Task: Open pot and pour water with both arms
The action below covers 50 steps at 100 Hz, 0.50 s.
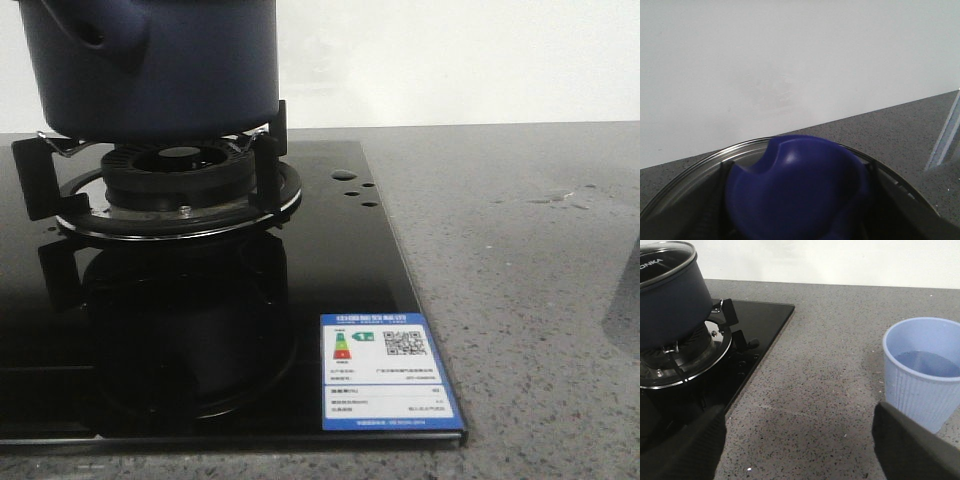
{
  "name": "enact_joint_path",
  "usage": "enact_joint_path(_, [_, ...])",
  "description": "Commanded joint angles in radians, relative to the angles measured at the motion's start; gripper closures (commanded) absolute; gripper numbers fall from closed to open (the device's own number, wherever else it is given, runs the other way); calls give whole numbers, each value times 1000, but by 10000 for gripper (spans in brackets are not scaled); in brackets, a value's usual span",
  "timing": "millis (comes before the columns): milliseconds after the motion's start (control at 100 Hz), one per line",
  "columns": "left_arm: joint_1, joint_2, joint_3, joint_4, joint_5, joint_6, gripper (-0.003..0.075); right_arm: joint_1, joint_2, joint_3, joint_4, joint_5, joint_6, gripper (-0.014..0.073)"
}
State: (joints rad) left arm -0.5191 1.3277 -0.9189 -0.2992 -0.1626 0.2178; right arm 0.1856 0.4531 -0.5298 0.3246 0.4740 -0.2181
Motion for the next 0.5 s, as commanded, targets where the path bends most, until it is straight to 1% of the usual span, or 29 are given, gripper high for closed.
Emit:
enact_joint_path(0, [-4,-26,-38,5,-92,0,351,0,12,-38,2,-68,-10,48])
enact_joint_path(330, [-4,-26,-38,5,-98,0,351,0,12,-38,2,-68,-10,48])
enact_joint_path(490, [-4,-40,-38,5,-124,0,351,0,12,-38,2,-68,-10,48])
